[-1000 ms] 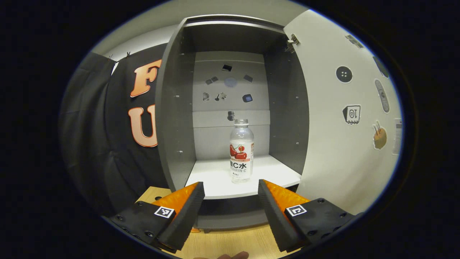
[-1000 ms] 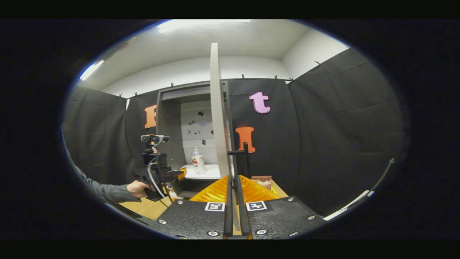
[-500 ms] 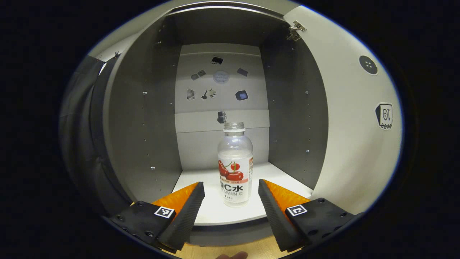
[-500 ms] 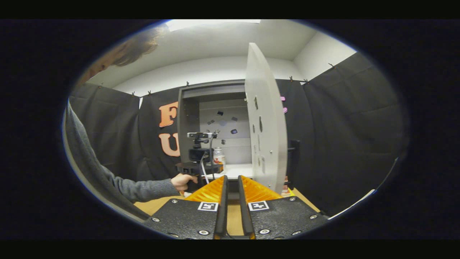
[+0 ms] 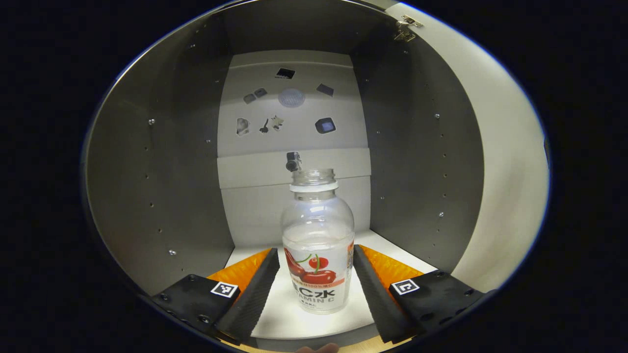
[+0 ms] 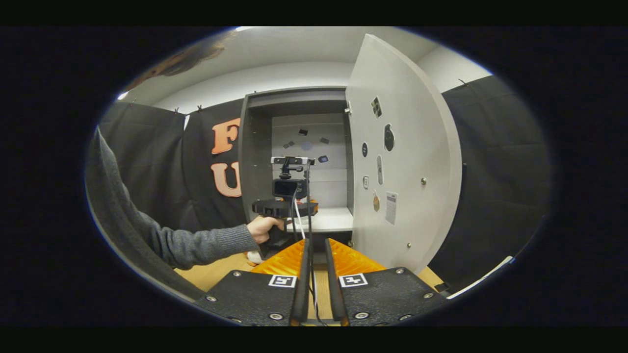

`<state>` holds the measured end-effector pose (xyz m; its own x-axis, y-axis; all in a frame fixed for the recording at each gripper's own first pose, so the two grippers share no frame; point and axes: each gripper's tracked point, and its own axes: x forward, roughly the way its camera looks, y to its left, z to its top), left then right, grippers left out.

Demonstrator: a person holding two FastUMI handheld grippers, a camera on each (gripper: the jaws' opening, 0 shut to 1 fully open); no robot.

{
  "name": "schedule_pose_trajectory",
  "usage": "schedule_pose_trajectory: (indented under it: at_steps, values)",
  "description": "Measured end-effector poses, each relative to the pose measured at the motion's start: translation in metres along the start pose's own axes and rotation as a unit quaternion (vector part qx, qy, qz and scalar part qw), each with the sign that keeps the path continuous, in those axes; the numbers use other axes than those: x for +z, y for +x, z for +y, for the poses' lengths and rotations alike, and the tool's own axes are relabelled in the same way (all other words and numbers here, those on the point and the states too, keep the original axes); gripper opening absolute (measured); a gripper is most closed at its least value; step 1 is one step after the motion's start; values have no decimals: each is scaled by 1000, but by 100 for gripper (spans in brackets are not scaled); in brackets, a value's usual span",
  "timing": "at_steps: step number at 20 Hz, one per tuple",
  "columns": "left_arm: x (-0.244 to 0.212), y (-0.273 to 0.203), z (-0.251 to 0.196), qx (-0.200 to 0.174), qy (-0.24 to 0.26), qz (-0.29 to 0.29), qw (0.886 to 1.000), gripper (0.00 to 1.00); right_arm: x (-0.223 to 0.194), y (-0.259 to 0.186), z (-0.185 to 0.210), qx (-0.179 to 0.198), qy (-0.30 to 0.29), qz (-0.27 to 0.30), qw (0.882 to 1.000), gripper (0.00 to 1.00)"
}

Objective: Open the cabinet door with the right hand, grasp the bottle in the cabinet with the left hand and place it on the coaster, then close the cabinet door with the right hand.

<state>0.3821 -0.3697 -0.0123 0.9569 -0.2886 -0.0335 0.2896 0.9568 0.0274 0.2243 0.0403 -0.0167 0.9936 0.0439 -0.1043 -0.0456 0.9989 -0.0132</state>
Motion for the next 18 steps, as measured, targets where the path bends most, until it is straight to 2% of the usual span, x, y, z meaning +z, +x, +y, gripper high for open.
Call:
schedule_pose_trajectory:
  at_steps: [2,5,7,12,15,18]
  values:
    - [0,5,-4,-5,-4,-1,1000,98,-6,2,-2,-9,3,10,1000,18]
    - [1,-2,0,-1,-8,0,1000,86,-9,3,-3,-14,10,17,1000,18]
    - [7,-17,3,1,-13,-10,1000,85,-10,6,-4,-10,17,15,1000,18]
    - [14,-82,12,11,12,-42,999,85,-18,2,-4,10,33,16,999,18]
    - [-2,-127,22,31,26,-44,998,85,-26,-13,0,30,38,27,998,18]
    - [-24,-168,27,37,14,-41,998,84,-28,-19,4,57,44,31,997,18]
